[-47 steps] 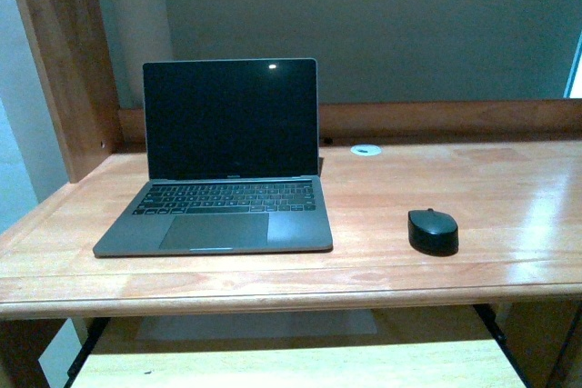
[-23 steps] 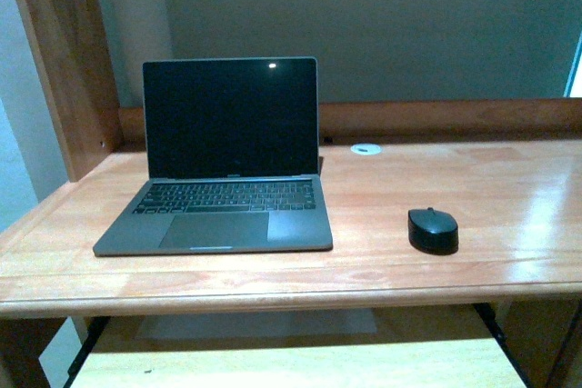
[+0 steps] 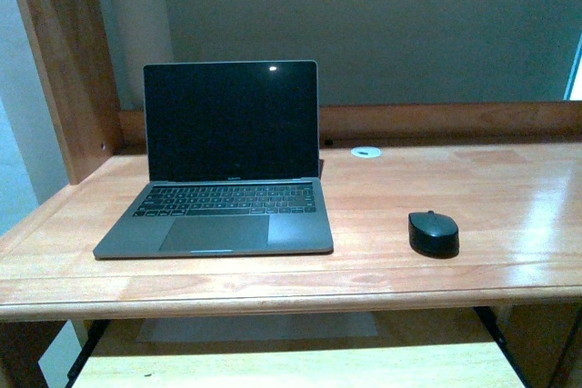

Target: Place mouse

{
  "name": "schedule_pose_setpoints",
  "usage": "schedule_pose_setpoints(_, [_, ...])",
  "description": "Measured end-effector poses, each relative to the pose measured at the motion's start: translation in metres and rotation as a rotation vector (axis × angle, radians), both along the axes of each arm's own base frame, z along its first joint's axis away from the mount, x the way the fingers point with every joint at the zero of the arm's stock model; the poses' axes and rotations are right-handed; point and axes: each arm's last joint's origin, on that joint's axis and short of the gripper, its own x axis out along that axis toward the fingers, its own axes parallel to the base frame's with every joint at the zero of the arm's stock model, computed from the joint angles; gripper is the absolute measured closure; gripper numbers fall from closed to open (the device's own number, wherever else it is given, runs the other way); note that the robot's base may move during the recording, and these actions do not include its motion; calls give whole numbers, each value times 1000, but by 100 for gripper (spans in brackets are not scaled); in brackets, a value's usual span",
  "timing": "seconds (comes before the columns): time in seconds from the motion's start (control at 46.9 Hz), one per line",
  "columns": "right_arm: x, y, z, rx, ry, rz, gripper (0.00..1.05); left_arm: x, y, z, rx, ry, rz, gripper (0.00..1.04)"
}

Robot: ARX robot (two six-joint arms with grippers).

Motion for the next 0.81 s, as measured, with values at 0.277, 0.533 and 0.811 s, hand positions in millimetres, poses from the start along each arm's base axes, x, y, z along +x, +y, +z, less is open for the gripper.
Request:
schedule_pose_setpoints(0.277, [-4,0,2,0,-33,0,103,0,0,0,0,0,0,7])
schedule_pose_setpoints(0.533, [-4,0,2,-3,-38,0,82,0,0,0,0,0,0,7])
schedule_pose_setpoints(0.811, [-4,0,2,-3,-38,0,38,0,0,0,0,0,0,7])
